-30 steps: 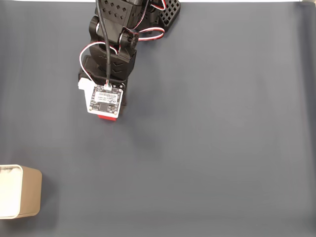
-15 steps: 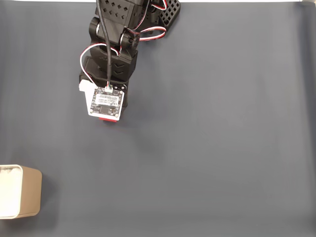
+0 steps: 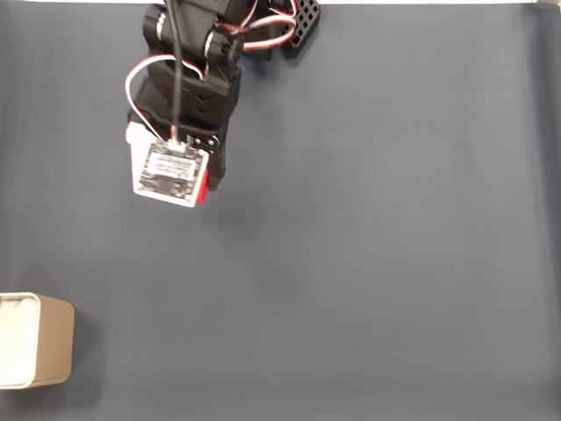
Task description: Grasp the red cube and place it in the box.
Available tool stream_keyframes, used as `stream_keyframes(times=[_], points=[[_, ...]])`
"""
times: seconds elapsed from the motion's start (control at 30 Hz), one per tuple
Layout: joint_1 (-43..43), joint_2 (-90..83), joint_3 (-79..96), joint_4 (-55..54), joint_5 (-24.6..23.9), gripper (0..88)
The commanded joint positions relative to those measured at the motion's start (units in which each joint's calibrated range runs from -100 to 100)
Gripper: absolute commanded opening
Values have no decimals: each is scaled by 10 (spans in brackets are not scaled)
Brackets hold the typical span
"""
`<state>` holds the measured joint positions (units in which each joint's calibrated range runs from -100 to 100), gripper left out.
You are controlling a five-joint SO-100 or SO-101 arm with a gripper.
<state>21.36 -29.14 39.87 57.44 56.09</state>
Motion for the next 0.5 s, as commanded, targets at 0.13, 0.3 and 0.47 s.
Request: stream_keyframes(times=[0.13,0.3,0.47], points=[[30,24,-247,129,-21,0],[52,59,-333,127,-20,0],[68,102,-419,125,-25,0]])
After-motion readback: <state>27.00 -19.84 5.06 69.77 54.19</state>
